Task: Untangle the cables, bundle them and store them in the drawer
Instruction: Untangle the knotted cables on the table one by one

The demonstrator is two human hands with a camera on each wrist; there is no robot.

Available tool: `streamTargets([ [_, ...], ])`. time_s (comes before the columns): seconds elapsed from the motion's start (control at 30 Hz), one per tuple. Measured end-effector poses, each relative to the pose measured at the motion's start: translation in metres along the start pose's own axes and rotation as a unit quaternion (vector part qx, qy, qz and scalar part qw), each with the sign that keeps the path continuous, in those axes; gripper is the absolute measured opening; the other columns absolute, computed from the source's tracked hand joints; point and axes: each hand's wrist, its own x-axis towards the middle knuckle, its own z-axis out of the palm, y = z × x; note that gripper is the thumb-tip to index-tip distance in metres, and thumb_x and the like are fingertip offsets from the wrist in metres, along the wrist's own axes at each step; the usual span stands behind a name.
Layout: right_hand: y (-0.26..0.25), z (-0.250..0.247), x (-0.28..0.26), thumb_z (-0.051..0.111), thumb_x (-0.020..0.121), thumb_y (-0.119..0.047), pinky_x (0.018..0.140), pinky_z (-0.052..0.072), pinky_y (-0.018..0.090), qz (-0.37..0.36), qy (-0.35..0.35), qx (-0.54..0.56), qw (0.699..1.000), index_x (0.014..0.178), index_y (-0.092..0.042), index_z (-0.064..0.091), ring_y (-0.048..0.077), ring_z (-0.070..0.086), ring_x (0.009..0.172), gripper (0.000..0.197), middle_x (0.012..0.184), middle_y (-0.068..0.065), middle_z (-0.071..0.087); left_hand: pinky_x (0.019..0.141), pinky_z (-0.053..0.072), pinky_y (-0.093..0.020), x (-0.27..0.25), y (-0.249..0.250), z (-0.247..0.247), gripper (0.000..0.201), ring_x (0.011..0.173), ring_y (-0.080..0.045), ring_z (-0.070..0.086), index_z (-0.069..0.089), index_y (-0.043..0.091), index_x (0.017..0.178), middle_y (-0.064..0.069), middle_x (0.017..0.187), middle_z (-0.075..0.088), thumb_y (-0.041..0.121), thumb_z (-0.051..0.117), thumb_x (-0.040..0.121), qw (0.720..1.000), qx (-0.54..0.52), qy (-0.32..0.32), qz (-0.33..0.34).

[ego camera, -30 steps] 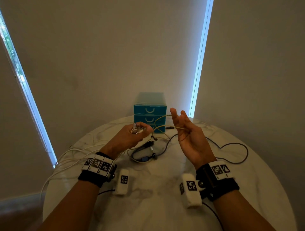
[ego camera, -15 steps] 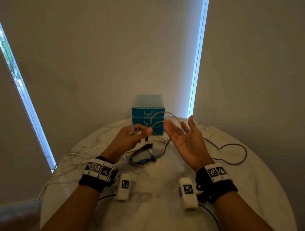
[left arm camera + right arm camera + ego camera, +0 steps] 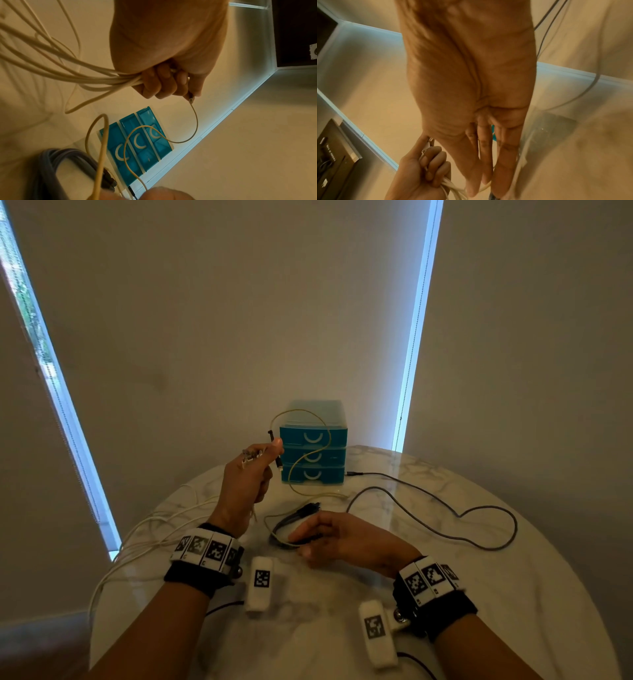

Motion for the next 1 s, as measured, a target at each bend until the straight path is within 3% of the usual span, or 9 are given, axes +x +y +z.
streamTargets([
  [0.1,-0.002,0.001,-0.002,0.084,0.091,-0.015,0.11,0.056,0.04,-0.029,0.007,-0.006,1.0,0.125,-0.017,0.074,0.016,0.073,0.12,0.035,0.126,-0.001,0.078,0.046,0.018,-0.026,0.0,-0.001,-0.001,0.047,0.051,-0.012,0.023,0.075,0.012,0.113,0.004,0.059,0.034,0.055,0.073,0.095,1.0,-0.001,-0.006,-0.008],
  [0.17,-0.008,-0.001,-0.004,0.084,0.088,-0.007,0.107,0.058,0.038,-0.076,0.069,0.058,0.993,0.122,-0.008,0.073,0.018,0.075,0.116,0.036,0.12,0.004,0.08,0.047,0.018,-0.026,0.0,-0.002,-0.001,0.045,0.051,-0.012,0.023,0.075,0.012,0.112,0.005,0.058,0.035,0.054,0.073,0.096,1.0,0.002,-0.011,-0.011],
  [0.23,-0.015,-0.007,-0.006,0.084,0.087,-0.002,0.1,0.06,0.036,-0.119,0.156,0.159,0.968,0.116,-0.003,0.07,0.023,0.077,0.111,0.032,0.116,0.008,0.081,0.047,0.019,-0.027,0.0,-0.002,0.0,0.044,0.05,-0.012,0.023,0.075,0.013,0.112,0.005,0.058,0.035,0.053,0.072,0.097,1.0,0.005,-0.009,-0.009],
  [0.37,-0.018,-0.025,-0.012,0.084,0.09,-0.013,0.072,0.057,0.026,-0.159,0.295,0.26,0.906,0.095,-0.013,0.067,0.023,0.073,0.091,0.018,0.096,0.006,0.079,0.047,0.018,-0.027,0.001,-0.003,0.001,0.045,0.049,-0.011,0.022,0.075,0.01,0.114,0.006,0.057,0.035,0.052,0.072,0.097,1.0,0.003,-0.005,-0.008],
  [0.5,-0.011,-0.044,-0.014,0.079,0.096,-0.015,0.074,0.056,0.031,-0.161,0.376,0.252,0.877,0.102,-0.015,0.071,0.02,0.069,0.084,0.01,0.091,0.006,0.075,0.046,0.019,-0.025,0.001,-0.003,0.001,0.046,0.048,-0.01,0.024,0.074,0.007,0.114,0.006,0.057,0.036,0.05,0.072,0.097,1.0,0.01,-0.002,-0.014],
  [0.53,-0.01,-0.047,-0.014,0.073,0.1,-0.011,0.075,0.058,0.031,-0.165,0.381,0.26,0.872,0.103,-0.014,0.072,0.021,0.069,0.083,0.005,0.09,0.007,0.074,0.046,0.019,-0.025,0.0,-0.003,0.002,0.046,0.048,-0.01,0.024,0.074,0.006,0.114,0.006,0.057,0.036,0.049,0.072,0.097,1.0,0.011,-0.002,-0.015],
  [0.7,-0.012,-0.048,-0.014,0.051,0.105,0.008,0.077,0.065,0.028,-0.147,0.318,0.374,0.859,0.115,0.0,0.073,0.023,0.076,0.084,0.025,0.097,0.013,0.076,0.048,0.017,-0.026,-0.003,-0.003,0.006,0.04,0.048,-0.011,0.023,0.077,0.012,0.109,0.006,0.056,0.034,0.049,0.072,0.097,0.999,0.028,-0.015,-0.018],
  [0.83,-0.015,-0.034,-0.009,0.057,0.102,0.009,0.092,0.065,0.032,-0.145,0.272,0.424,0.852,0.127,0.006,0.068,0.027,0.079,0.102,0.027,0.108,0.015,0.081,0.048,0.017,-0.026,-0.006,-0.003,0.008,0.037,0.049,-0.011,0.022,0.077,0.015,0.104,0.006,0.056,0.034,0.051,0.072,0.097,0.998,0.052,-0.032,-0.031],
  [1.0,-0.025,-0.02,-0.008,0.057,0.103,0.01,0.092,0.063,0.028,-0.154,0.207,0.445,0.858,0.129,0.005,0.065,0.03,0.077,0.114,0.028,0.119,0.02,0.079,0.049,0.018,-0.027,-0.007,-0.004,0.01,0.042,0.047,-0.01,0.024,0.079,0.011,0.104,0.006,0.055,0.036,0.052,0.073,0.096,0.995,0.079,-0.039,-0.04],
])
